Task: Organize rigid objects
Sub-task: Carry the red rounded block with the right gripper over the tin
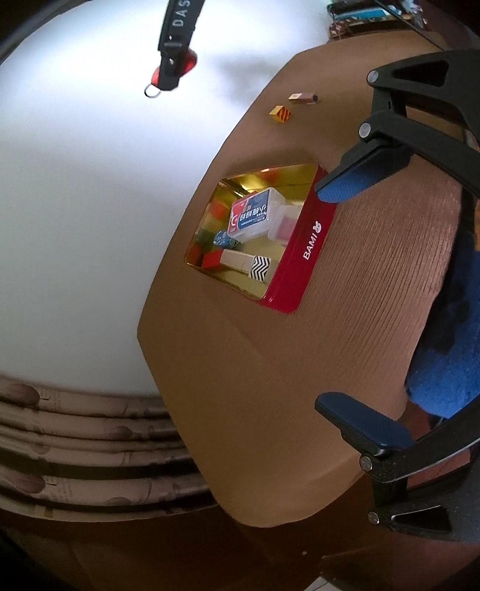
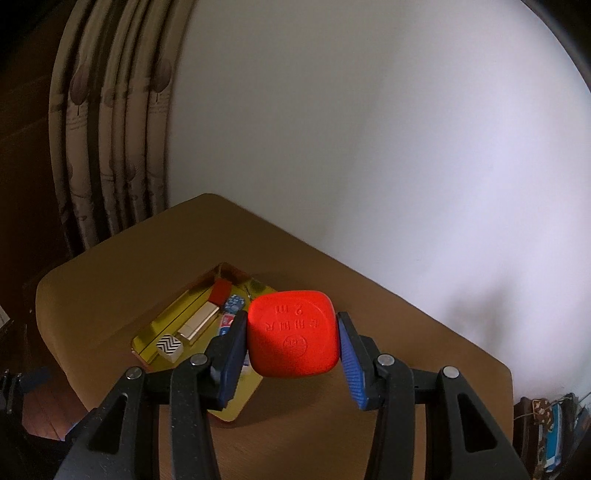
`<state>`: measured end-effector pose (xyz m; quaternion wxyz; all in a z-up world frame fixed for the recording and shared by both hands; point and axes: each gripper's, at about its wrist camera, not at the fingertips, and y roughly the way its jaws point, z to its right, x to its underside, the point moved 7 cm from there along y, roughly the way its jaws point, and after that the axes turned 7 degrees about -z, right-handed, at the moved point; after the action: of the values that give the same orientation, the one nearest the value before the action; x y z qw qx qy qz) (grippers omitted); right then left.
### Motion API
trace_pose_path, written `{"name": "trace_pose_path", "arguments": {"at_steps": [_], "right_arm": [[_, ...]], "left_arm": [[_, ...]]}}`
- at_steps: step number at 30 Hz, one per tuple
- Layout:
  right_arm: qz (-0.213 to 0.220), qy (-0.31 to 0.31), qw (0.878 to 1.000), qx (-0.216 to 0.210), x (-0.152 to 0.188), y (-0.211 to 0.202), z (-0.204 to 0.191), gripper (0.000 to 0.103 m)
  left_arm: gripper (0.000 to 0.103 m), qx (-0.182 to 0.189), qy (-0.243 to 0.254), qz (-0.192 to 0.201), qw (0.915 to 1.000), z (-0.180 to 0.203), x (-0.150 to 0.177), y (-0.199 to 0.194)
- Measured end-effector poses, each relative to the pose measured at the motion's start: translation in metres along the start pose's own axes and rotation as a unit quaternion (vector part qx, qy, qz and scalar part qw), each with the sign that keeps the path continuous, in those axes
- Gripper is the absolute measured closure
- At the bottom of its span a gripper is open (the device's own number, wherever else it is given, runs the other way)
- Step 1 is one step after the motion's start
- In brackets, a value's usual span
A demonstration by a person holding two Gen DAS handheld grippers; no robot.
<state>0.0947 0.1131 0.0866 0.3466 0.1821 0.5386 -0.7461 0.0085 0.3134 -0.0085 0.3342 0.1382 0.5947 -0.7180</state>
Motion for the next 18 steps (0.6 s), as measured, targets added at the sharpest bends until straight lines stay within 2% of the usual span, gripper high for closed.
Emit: {"name": "trace_pose_path", "arguments": {"at_steps": [4, 18], "right_arm": [[-0.007, -0.001, 1.0, -0.007, 0.003, 0.006, -0.013, 0.056], [-0.038, -0.014, 0.999, -0.009, 0.02, 0.034, -0.041, 0.055]], "left_arm": [[0.001, -0.002, -0.007, -0.012, 0.9999, -0.005, 0.001, 0.005], [0.001, -0.008, -0.032, -0.015, 0.9993, -0.022, -0.006, 0.006]]}}
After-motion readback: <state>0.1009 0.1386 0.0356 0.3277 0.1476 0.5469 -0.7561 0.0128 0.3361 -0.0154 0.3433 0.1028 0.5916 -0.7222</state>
